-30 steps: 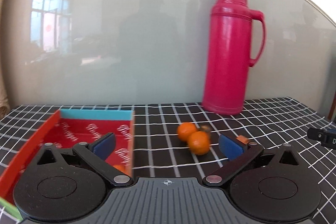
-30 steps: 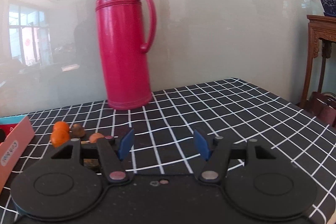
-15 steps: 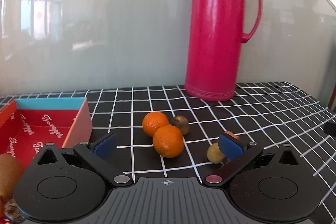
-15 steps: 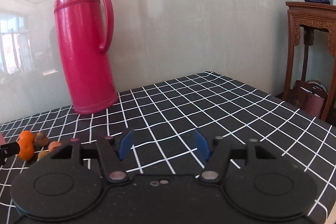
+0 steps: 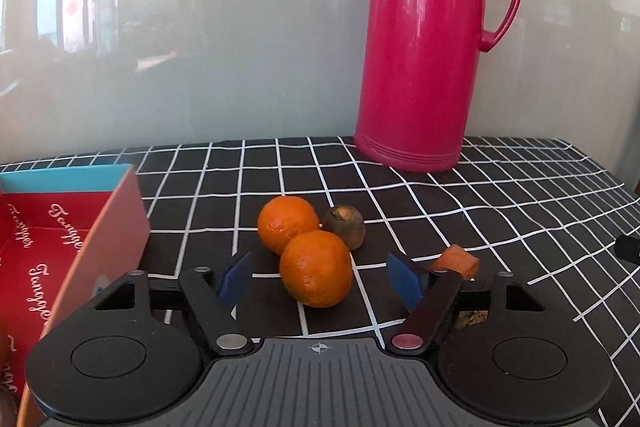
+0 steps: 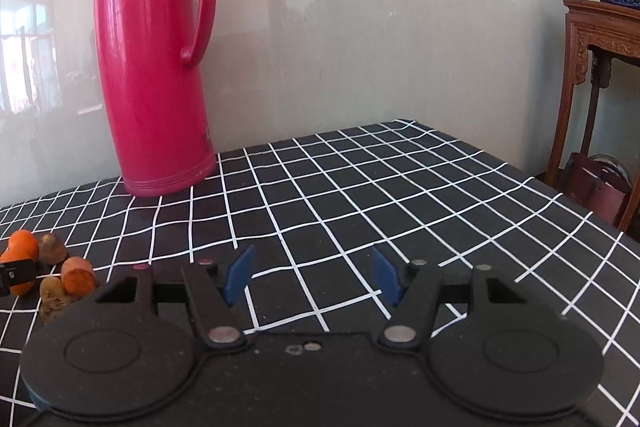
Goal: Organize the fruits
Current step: 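Reach the left tool to a large mandarin orange and close on it, then carry the large mandarin over the red box and open the left tool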
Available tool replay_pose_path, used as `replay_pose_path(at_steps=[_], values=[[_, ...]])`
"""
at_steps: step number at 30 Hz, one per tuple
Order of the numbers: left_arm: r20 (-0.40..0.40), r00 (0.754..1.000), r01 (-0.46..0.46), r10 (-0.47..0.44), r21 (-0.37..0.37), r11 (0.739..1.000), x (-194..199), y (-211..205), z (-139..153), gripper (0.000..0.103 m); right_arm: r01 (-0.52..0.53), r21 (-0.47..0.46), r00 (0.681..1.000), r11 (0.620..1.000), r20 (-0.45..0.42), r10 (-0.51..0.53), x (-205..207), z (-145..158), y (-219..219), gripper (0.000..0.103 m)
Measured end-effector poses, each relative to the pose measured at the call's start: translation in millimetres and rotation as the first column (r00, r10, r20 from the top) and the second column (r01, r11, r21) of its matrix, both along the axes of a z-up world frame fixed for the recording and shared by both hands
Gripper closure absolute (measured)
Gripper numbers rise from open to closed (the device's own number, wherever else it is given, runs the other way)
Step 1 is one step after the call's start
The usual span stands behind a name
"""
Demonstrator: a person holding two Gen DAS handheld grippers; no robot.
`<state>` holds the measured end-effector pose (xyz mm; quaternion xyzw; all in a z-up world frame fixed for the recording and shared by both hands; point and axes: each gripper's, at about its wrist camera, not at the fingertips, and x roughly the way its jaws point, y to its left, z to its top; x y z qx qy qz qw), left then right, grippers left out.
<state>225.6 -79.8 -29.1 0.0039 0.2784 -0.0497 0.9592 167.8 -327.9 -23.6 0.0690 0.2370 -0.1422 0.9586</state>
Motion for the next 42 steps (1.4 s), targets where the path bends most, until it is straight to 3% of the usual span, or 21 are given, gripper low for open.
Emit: replay_pose_path(at_steps=[1, 4, 10, 19, 33, 42], values=[[-0.006, 1.0, 0.0, 0.0, 0.006, 1.0, 2.4, -1.5, -2.1, 0.031, 0.0, -0.002, 1.0, 1.0, -0.003, 0.0, 1.9, -0.5, 0.4, 0.04], [-0.044, 0.999, 0.001, -0.001, -0.011, 1.0, 9.6, -0.1, -5.0, 0.062, -0.008, -0.007, 1.0, 1.0, -0.01, 0.007, 2.6, -1.7, -0.3, 0.039], [-0.027, 0.999, 0.03, -0.031, -0.021, 0.999, -2.7, -0.5, -0.2, 0.063, -0.009, -0.004, 1.0, 1.0, -0.01, 0.009, 2.3, -1.4, -0.4, 0.039], [0.058, 0.996, 0.069, -0.069, 0.0, 0.998, -55.5, 14.5, 31.3, 0.063, -0.044, 0.028, 0.999, 0.999, -0.002, 0.044, -1.3, 2.4, 3.7, 0.038], [0.137, 0.991, 0.0, -0.001, 0.011, 1.0, -104.5, 74.8, 57.9, 0.062, -0.121, -0.001, 0.993, 0.993, 0.009, 0.121, -10.4, 10.8, 45.2, 0.038], [0.128, 0.988, -0.087, 0.085, 0.016, 0.996, -118.2, 122.3, 54.4, 0.062, -0.147, -0.012, 0.989, 0.989, 0.007, 0.147, -11.4, 13.6, 65.2, 0.038]])
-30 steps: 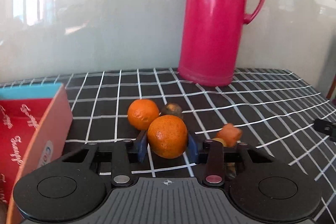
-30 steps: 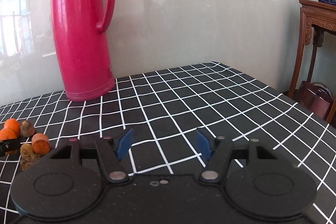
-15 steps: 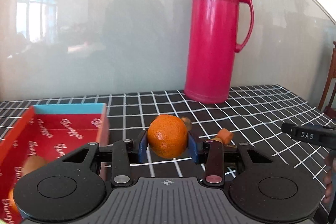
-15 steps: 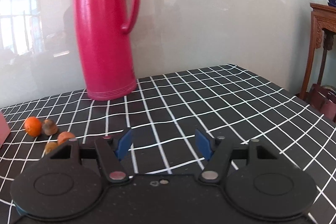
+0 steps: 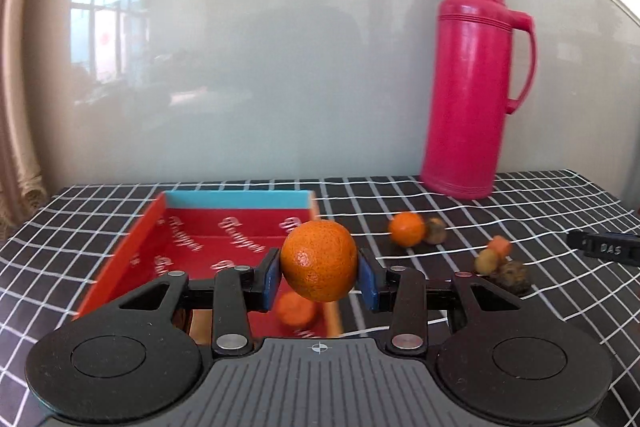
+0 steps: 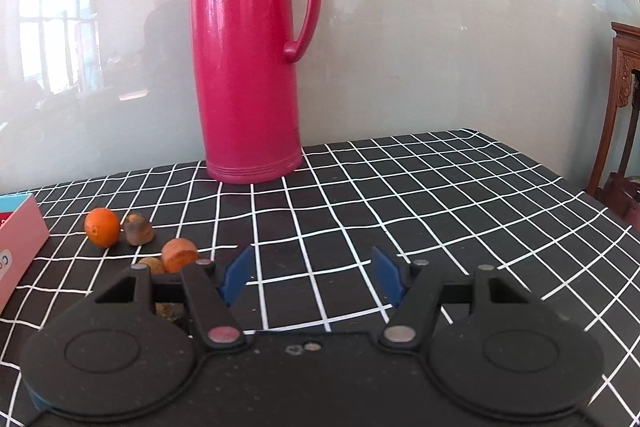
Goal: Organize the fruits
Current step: 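Carry the large mandarin over the red box and open the left tool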
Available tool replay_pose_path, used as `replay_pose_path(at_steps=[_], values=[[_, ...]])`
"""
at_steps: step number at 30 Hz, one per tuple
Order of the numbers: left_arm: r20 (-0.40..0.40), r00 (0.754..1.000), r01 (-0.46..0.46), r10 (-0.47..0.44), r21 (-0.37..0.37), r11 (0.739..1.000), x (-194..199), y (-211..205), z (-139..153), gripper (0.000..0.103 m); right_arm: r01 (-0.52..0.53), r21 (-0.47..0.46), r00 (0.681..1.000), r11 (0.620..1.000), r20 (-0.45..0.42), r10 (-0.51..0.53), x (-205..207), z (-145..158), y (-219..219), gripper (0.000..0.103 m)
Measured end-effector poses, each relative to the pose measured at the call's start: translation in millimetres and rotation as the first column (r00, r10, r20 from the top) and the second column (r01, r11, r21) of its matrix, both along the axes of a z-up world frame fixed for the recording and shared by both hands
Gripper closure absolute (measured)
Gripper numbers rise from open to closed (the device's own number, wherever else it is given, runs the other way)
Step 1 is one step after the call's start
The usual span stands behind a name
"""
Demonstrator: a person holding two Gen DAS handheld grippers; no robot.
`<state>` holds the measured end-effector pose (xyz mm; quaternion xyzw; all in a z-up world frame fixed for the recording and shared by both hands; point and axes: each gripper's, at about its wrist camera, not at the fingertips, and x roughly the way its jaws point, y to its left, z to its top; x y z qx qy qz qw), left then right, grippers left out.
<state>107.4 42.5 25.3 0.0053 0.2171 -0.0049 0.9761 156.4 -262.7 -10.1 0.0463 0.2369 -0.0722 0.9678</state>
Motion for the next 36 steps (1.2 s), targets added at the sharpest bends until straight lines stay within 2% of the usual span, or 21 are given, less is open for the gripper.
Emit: replay_pose_path(at_steps=[7, 24, 36], values=[[-0.032, 0.999, -0.03, 0.031, 0.003, 1.0, -6.2, 15.6, -10.0, 0.062, -0.026, 0.003, 1.0, 1.0, 0.012, 0.026, -3.7, 3.6, 17.2, 0.038], [-0.066, 0.998, -0.008, 0.012, 0.058, 0.998, -35.2, 5.1, -24.8, 0.062, -0.047, 0.024, 0.998, 0.999, 0.038, 0.046, -6.6, 10.7, 25.5, 0.038], [-0.045, 0.999, -0.017, 0.021, 0.073, 0.997, -44.6, 5.0, -23.0, 0.062, -0.043, 0.03, 0.998, 0.999, 0.045, 0.041, -9.7, 12.1, 25.9, 0.038]])
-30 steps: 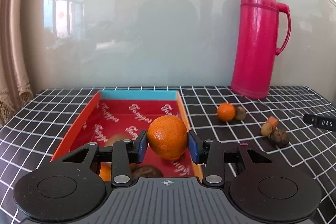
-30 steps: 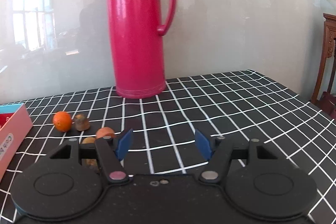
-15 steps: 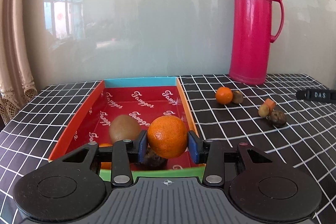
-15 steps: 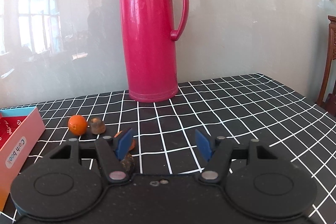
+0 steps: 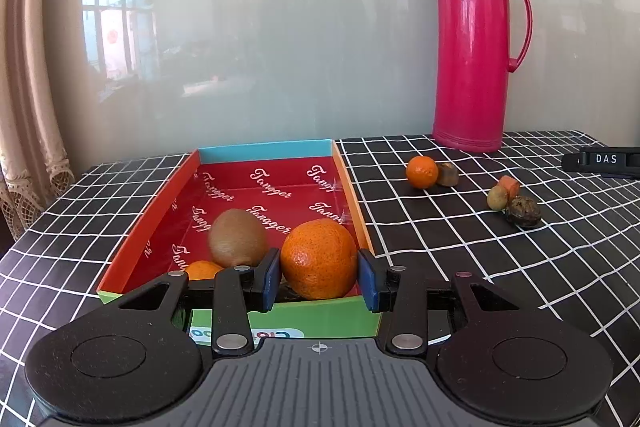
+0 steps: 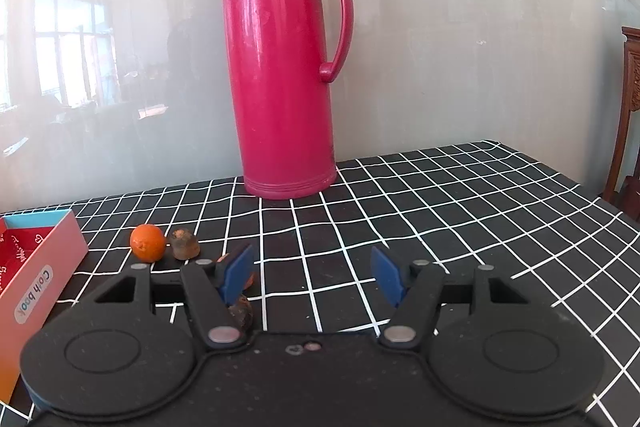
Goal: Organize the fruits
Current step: 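Carry the large mandarin over the red box and open the left tool, then reach the right tool toward a dark brown wrinkled fruit on the table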
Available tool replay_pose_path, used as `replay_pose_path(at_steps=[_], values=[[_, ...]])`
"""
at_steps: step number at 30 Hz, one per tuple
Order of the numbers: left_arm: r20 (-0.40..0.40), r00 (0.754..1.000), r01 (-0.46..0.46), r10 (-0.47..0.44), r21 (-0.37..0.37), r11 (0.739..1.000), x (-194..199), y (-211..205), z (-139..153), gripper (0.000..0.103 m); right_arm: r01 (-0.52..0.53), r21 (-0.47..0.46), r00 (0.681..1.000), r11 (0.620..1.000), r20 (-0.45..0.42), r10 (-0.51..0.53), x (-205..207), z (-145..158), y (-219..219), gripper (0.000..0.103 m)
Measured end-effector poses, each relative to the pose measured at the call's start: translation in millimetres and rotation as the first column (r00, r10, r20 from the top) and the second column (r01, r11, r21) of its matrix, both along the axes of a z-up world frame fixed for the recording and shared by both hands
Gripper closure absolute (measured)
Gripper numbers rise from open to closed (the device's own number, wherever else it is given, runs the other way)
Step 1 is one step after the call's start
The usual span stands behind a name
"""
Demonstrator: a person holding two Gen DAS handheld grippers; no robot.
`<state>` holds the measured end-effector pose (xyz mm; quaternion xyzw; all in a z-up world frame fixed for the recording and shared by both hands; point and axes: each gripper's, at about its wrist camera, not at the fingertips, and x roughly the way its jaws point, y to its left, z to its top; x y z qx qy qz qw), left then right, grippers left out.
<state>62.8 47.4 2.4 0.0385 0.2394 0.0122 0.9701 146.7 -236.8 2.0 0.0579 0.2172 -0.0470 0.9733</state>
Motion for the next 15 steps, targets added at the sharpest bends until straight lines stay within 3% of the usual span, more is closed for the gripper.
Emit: replay_pose_path(at_steps=[7, 9, 11, 15], values=[[0.005, 1.0, -0.006, 0.006, 0.005, 1.0, -3.3, 3.1, 2.1, 0.062, -0.008, -0.003, 1.0, 1.0, -0.001, 0.008, -1.3, 0.1, 1.0, 0.037], [0.014, 1.0, -0.009, 0.009, 0.003, 1.0, -4.4, 4.5, 1.0, 0.048, -0.007, -0.004, 1.0, 1.0, 0.001, 0.007, -1.7, 0.5, 0.6, 0.033], [0.04, 0.999, -0.032, 0.032, 0.013, 0.999, -6.3, 4.9, 3.2, 0.025, -0.009, -0.007, 1.0, 1.0, 0.003, 0.009, -1.9, 0.7, 0.2, 0.033], [0.12, 0.992, -0.037, 0.036, 0.004, 0.999, -12.4, 8.4, 11.6, 0.001, -0.009, -0.011, 1.0, 1.0, 0.001, 0.009, -1.9, -0.5, -0.9, 0.032]])
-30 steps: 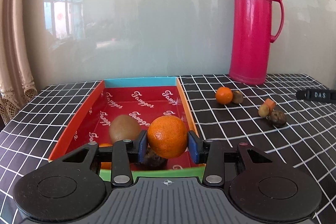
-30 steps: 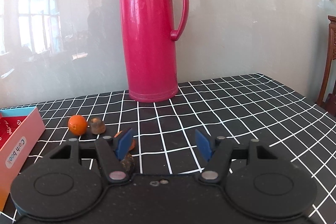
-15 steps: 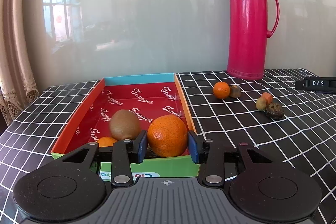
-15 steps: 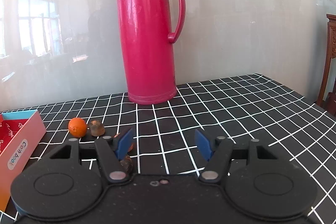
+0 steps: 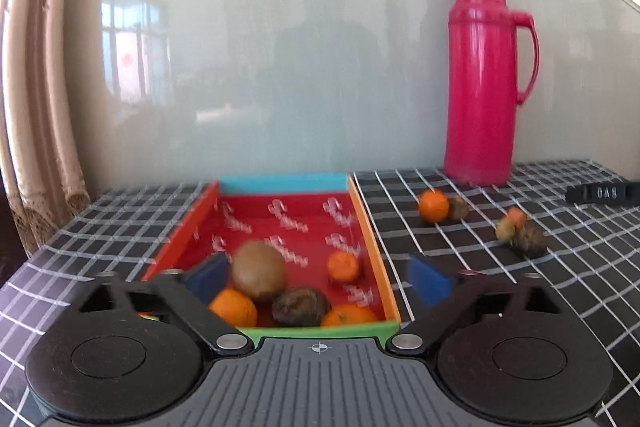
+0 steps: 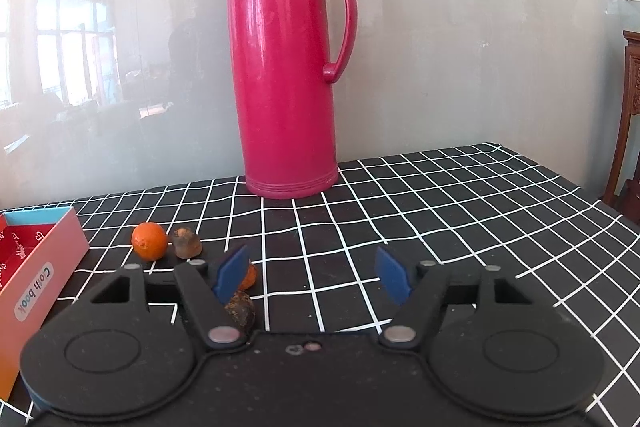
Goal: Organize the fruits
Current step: 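Reach the right tool toward a dark brown wrinkled fruit on the table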
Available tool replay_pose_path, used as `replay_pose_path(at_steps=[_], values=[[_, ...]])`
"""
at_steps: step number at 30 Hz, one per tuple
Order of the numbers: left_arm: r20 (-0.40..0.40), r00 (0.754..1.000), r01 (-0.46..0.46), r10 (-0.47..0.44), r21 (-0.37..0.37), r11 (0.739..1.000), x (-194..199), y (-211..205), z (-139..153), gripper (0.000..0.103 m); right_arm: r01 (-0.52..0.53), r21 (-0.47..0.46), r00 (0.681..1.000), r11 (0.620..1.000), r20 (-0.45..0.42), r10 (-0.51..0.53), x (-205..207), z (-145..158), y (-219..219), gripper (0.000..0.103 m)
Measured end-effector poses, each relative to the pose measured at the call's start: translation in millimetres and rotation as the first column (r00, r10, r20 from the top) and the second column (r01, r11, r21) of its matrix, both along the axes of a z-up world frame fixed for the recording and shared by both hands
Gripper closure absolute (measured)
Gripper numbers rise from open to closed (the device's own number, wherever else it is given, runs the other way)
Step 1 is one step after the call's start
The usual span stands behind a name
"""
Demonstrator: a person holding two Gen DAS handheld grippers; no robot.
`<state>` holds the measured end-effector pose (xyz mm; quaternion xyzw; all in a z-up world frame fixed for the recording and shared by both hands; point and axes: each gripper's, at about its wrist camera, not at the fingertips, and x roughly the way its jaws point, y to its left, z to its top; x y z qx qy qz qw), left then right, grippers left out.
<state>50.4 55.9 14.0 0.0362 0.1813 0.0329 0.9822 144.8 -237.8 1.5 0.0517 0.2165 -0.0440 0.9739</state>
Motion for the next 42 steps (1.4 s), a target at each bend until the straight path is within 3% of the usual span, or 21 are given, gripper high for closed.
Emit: replay_pose_path(at_steps=[10, 20, 26, 34, 42], values=[[0.02, 0.999, -0.042, 0.042, -0.017, 0.999, 9.6, 9.7, 1.6, 0.0, 0.015, -0.002, 1.0, 1.0, 0.02, -0.015, -9.8, 0.9, -12.8, 0.029], [-0.014, 0.996, -0.094, 0.094, -0.009, 0.996, 23.1, 24.2, -3.0, 0.0, -0.065, -0.025, 0.998, 0.998, 0.025, 0.066, -12.7, 1.4, -2.8, 0.026], [-0.046, 0.995, -0.092, 0.09, -0.047, 0.995, 26.9, 30.8, -5.8, 0.0, -0.123, -0.019, 0.992, 0.992, 0.001, 0.123, -10.4, -0.8, 3.3, 0.026], [-0.061, 0.993, -0.103, 0.101, -0.041, 0.994, 28.9, 40.5, -7.6, 0.0, -0.211, -0.059, 0.976, 0.976, -0.061, 0.207, -3.1, -7.6, 22.6, 0.025], [-0.058, 0.99, -0.135, 0.131, -0.062, 0.989, 29.3, 56.5, -5.5, 0.0, -0.219, -0.084, 0.972, 0.972, -0.11, 0.209, 7.0, -12.3, 35.8, 0.028]])
